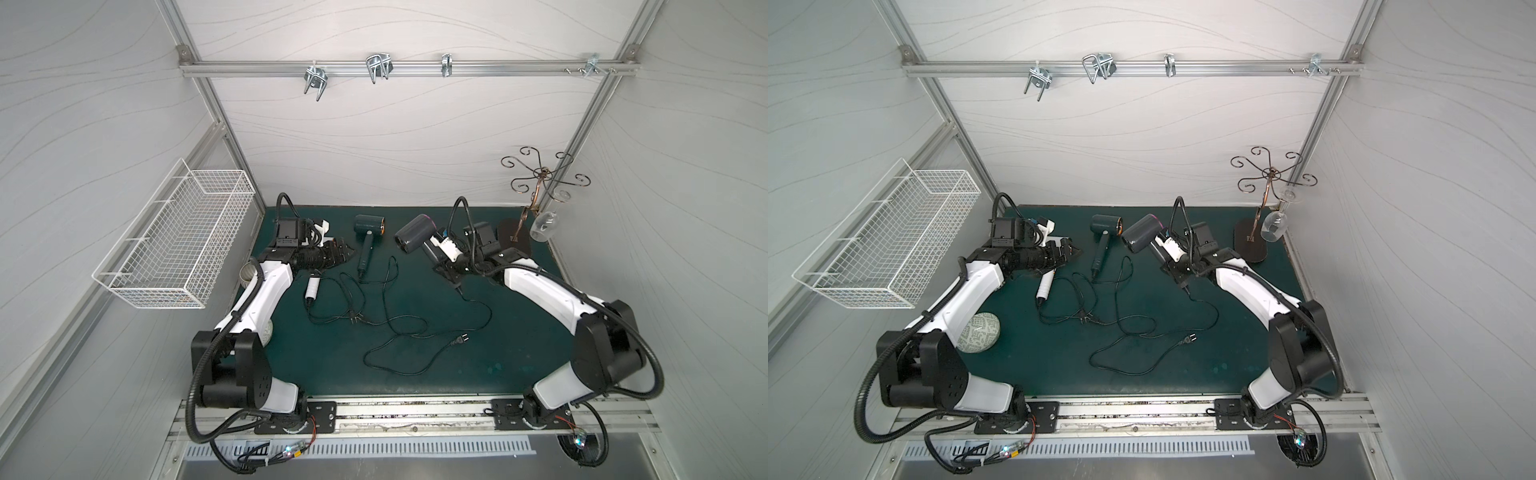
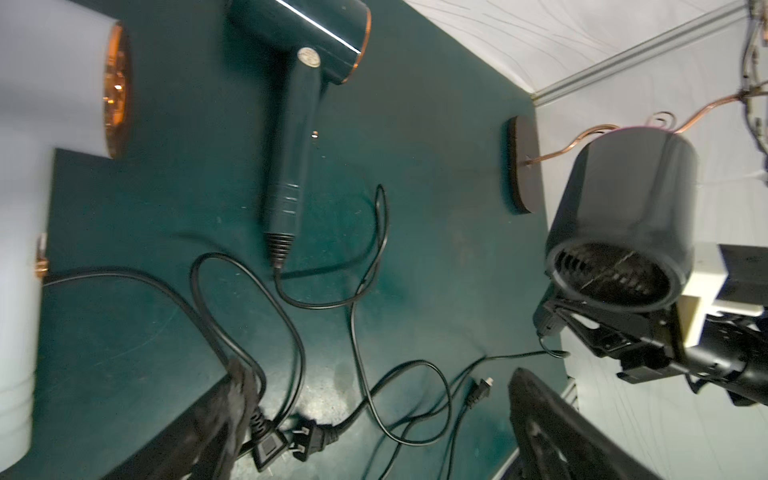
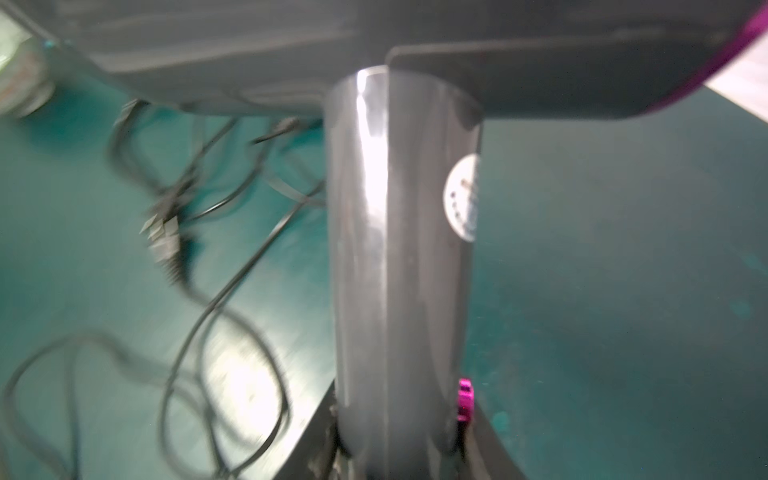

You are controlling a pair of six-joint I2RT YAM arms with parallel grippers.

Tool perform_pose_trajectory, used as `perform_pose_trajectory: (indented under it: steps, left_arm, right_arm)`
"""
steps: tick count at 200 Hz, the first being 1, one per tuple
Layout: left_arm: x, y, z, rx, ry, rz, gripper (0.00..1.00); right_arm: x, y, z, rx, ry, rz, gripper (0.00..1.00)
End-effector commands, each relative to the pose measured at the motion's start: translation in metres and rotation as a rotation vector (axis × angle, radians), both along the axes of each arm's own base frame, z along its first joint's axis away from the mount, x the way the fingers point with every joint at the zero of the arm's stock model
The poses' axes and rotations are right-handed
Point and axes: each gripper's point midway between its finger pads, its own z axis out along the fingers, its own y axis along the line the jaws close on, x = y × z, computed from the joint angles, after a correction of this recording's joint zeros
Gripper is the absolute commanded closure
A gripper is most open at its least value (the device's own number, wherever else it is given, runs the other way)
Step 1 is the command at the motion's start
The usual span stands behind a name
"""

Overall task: Wrap the cord around the hair dryer
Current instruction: Pick up the hair dryer from the center of the board.

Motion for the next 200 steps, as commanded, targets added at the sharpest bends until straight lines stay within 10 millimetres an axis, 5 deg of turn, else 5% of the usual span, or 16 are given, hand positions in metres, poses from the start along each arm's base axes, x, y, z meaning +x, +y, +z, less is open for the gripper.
perform_pose_trajectory:
  steps: [1,40,84,200]
  left_arm:
    - [-0.013,-0.020,0.047,-0.112,-0.118,-0.100,0.02]
    - [-0.038,-0.050,0.071,-0.272,-0.187,-0.262,0.02]
    - [-0.072,-0.085,0.080,-0.317,-0.195,-0.453,0.02]
    - [-0.100,-0.112,0.073,-0.254,-0.164,-0.553,0.02]
  right_arm:
    - [-0.028,0.007,0.029,0.015,-0.155,0.201,1.00]
    - [-0.072,0.004,0.037,-0.036,-0.205,0.363,1.00]
    - [-0.098,0.013,0.042,-0.064,-0.230,0.491,1.00]
    - [-0.108,0.050,0.047,-0.086,-0.251,0.589,1.00]
